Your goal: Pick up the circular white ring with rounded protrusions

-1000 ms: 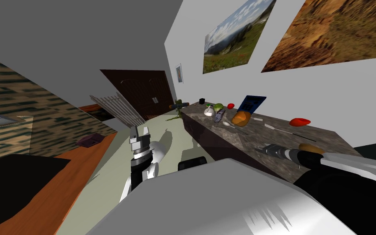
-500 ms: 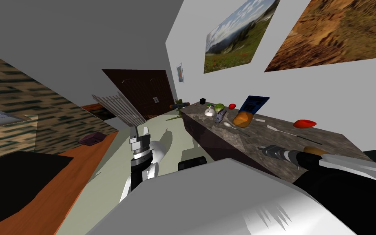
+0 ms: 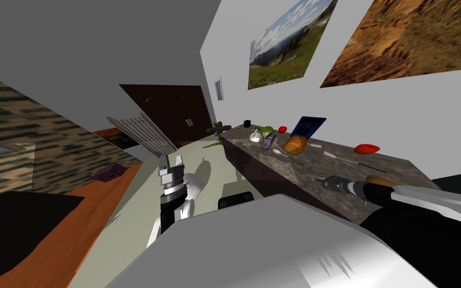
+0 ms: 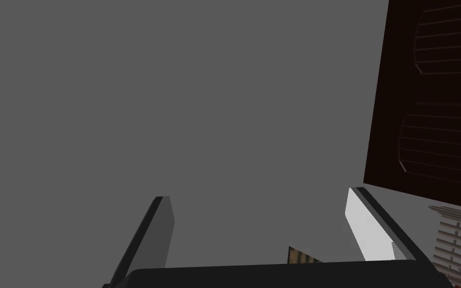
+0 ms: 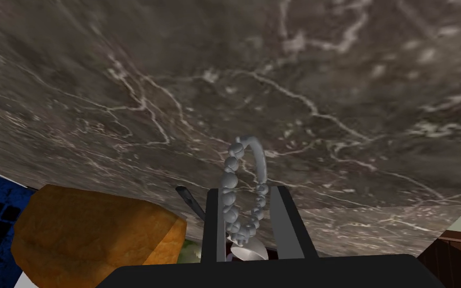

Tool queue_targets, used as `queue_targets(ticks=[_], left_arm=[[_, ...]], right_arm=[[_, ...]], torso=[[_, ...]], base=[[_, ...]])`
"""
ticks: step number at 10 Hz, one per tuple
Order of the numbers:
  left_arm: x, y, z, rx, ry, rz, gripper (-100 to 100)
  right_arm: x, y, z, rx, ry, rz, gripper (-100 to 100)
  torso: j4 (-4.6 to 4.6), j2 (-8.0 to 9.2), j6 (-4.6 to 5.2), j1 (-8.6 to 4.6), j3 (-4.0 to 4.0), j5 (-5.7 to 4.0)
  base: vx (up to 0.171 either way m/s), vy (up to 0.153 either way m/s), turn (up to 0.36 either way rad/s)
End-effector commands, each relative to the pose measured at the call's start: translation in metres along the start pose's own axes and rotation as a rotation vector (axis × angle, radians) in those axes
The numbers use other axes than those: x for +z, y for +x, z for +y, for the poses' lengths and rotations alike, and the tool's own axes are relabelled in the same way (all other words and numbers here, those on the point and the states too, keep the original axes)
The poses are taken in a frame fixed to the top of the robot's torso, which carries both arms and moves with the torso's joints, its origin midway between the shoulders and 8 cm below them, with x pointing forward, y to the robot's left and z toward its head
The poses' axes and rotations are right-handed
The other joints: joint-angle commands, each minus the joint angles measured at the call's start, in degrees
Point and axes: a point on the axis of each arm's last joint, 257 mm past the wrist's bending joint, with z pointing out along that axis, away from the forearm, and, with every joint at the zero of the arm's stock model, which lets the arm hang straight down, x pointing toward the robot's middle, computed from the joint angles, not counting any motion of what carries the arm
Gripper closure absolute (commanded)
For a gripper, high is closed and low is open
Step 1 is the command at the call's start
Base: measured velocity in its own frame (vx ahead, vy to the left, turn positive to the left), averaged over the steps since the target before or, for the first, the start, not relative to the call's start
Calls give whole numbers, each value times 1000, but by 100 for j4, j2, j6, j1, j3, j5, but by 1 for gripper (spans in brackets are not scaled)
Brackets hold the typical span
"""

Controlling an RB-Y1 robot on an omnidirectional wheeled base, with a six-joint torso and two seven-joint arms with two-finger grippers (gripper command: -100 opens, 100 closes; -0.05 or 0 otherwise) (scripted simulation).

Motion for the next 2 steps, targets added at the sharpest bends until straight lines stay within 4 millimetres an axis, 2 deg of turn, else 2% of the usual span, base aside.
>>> queue_targets(ticks=[1, 2], left_arm=[[0, 0, 0, 0, 0, 0, 0], [0, 0, 0, 0, 0, 0, 0]], right_arm=[[0, 0, 0, 0, 0, 0, 100], [0, 0, 0, 0, -1, 0, 0]], torso=[[0, 0, 0, 0, 0, 0], [0, -4, -3, -4, -2, -3]], base=[[-17, 14, -20], [0, 0, 0]])
